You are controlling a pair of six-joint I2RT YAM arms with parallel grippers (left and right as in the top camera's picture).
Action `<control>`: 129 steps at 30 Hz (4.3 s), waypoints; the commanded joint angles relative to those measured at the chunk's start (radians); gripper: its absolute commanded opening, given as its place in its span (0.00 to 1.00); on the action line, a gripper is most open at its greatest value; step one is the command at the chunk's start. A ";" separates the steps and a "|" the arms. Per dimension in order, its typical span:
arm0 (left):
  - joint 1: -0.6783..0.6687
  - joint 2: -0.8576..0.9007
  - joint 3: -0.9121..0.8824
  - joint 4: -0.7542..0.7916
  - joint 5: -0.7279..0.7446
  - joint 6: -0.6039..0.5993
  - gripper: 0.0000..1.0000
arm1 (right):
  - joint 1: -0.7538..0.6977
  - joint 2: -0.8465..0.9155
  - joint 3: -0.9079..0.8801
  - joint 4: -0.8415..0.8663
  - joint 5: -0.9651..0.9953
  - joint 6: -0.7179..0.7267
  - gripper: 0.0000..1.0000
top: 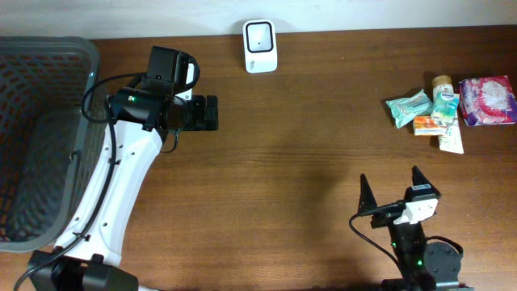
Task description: Scan the item barcode
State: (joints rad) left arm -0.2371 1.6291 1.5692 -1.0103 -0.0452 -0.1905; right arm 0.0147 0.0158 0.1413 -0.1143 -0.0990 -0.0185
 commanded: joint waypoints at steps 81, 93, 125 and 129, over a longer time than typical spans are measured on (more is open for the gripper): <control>0.142 -1.591 -1.360 0.895 -0.127 0.006 0.99 | 0.006 -0.013 -0.136 0.032 0.111 -0.071 0.99; 0.225 -1.624 -1.561 1.066 -0.023 0.208 0.99 | 0.006 -0.013 -0.136 0.032 0.111 -0.071 0.99; 0.260 -1.624 -1.560 0.928 0.005 0.222 0.99 | 0.006 -0.013 -0.136 0.032 0.111 -0.071 0.99; 0.260 -1.624 -1.560 0.928 0.005 0.222 0.99 | 0.006 -0.013 -0.136 0.032 0.111 -0.071 0.99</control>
State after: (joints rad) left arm 0.0158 0.0109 0.0116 -0.0757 -0.0555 0.0086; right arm 0.0147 0.0101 0.0128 -0.0769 0.0135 -0.0864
